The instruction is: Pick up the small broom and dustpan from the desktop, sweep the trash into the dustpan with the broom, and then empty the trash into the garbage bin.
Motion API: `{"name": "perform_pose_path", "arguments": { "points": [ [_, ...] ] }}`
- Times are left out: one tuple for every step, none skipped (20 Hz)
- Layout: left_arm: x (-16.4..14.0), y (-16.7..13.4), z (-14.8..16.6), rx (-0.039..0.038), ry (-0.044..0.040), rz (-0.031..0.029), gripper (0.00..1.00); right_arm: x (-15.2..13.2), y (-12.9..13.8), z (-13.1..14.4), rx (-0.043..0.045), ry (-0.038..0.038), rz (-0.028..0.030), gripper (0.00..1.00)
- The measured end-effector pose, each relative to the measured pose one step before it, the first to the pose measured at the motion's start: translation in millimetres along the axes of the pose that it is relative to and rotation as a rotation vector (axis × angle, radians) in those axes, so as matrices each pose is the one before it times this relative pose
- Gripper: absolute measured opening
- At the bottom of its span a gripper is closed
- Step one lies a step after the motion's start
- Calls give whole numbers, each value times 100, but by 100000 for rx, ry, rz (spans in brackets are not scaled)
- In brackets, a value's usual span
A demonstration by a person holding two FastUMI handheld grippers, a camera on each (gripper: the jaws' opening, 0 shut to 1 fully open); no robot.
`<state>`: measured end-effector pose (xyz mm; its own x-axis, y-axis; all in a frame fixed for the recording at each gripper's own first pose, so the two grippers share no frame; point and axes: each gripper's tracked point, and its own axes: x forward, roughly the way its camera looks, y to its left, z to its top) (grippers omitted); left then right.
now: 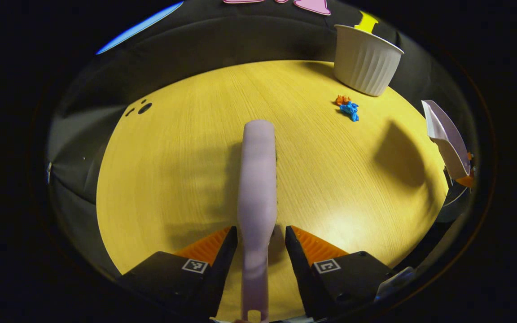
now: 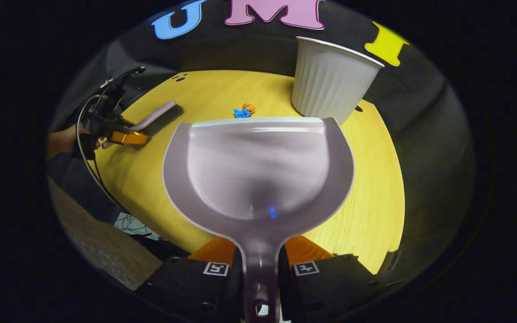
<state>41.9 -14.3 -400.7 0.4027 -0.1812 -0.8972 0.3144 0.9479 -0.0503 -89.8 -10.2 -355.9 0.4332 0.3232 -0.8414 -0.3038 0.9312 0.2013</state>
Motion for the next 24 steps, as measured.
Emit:
{"name": "perform_pose_path", "arguments": {
  "points": [
    [303, 60, 47, -22, 731, -170, 68, -111, 70, -223, -437, 637, -7, 37],
    [185, -99, 110, -402, -156, -679, 65, -153, 111, -257, -311, 564, 4, 41],
    [180, 48, 374, 45, -1019, -270, 53, -108, 73, -94, -407, 286, 116, 33],
    [57, 18, -22, 255, 2, -224, 54, -49, 157, 25, -525, 66, 174, 33],
    [-23, 65, -179, 228, 929, -351, 50, -58, 108, 20, -564, 250, 415, 33],
    [-196, 256, 131, 432, -274, 900, 47, -74, 180, 44, -918, 362, 534, 41],
    [-246, 536, 245, 1719, 120, 1949, 30, -176, 312, 259, -2902, 2197, 1361, 37],
    [-261, -83, 840, 2683, -1766, 2000, 28, 46, 101, -48, -2122, 3235, 376, 37],
    [-548, -148, 1555, 2647, -4255, 1091, 27, -27, -145, 172, -1505, 2079, -431, 37],
    [-271, -419, 2114, 2074, -4592, 564, 27, 10, -199, 477, -1372, 2461, 256, 37],
    [-168, -363, 1698, 1125, -2852, -122, 26, 52, 106, 218, -607, 2433, 1321, 37],
    [16, -405, 1764, 776, -2472, -689, 27, -8, 83, 194, -2, 2284, 1115, 37],
    [170, -455, 1653, 705, -1680, -1210, 27, 120, -9, 190, 332, 2427, 1320, 41],
    [454, -465, 1592, 1306, -836, -940, 27, 356, -72, 153, 414, 2464, 1561, 37],
    [782, -304, 1223, 2118, -62, -612, 27, 509, -244, 17, 545, 3205, 1154, 37],
    [890, -401, 1057, 2944, 524, -608, 27, 447, -315, -54, -307, 3155, 265, 37],
    [1055, -521, 768, 3063, 833, -648, 25, 360, -358, -165, -941, 3043, -556, 37],
    [833, -380, 688, 2691, 1331, -478, 27, 304, -325, -176, -888, 2776, -886, 37],
    [954, -451, 489, 1987, 1582, -459, 27, 262, -242, -173, -1041, 2593, -698, 37],
    [914, -491, 574, 1568, 843, -923, 27, 241, -115, -88, -971, 1824, -653, 37],
    [1149, -585, 738, 2539, 1144, -639, 27, 279, 22, -83, -1166, 1779, -454, 37],
    [614, -277, 402, 2297, 797, -150, 27, 163, 53, -27, -637, 1253, -81, 37],
    [631, -454, 422, 2225, 639, -860, 27, 66, 19, -19, -536, 1165, -101, 41],
    [630, -595, 192, 1844, 993, -1422, 27, 388, 25, 49, -509, 922, -119, 39]
  ]
}}
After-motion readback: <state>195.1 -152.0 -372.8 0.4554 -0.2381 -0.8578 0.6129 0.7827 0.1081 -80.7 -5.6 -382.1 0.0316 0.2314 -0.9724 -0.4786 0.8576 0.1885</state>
